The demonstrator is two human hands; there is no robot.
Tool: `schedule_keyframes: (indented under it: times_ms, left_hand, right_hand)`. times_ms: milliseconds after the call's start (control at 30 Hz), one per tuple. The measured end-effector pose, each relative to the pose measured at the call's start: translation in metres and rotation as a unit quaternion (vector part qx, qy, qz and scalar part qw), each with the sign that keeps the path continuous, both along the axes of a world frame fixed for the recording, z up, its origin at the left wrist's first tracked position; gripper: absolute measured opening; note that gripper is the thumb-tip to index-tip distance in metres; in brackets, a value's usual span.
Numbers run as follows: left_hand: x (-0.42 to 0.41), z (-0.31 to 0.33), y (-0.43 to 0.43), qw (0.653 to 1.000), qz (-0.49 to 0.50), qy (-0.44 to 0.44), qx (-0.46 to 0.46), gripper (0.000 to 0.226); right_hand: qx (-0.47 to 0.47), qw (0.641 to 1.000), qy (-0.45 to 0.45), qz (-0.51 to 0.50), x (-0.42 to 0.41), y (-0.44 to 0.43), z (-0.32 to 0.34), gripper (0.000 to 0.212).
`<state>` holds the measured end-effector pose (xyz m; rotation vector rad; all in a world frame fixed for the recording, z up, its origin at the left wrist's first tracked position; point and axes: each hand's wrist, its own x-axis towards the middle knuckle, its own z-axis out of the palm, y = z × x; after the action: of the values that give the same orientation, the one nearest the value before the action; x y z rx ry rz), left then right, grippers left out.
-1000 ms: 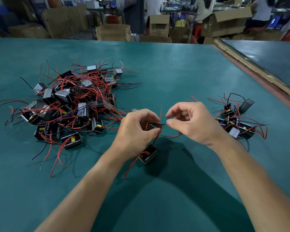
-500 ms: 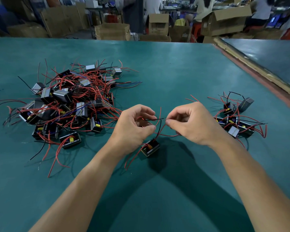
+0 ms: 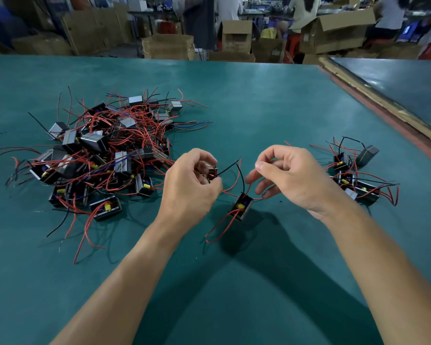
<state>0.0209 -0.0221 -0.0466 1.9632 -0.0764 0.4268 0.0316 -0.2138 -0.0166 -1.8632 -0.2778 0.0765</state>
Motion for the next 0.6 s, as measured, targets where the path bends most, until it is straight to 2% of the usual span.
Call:
schedule_keyframes:
  times_ms: [467,600]
  left_hand:
    - [-0.0051,0.0035,-0.0017,0.996,-0.079,-0.035,0.031,0.019]
    - [-0.0070,0.0048,-0.0033,0.994,-0.106,0.009,0.007,0.015]
  right_hand:
    - [-0.066,0.998,-0.018,0.013,0.0031,-0.0018,-0.0052,0.019]
    - [-0.076,0.997,-0.015,0.012,0.0034,-0.0026,-0.0063,0.018]
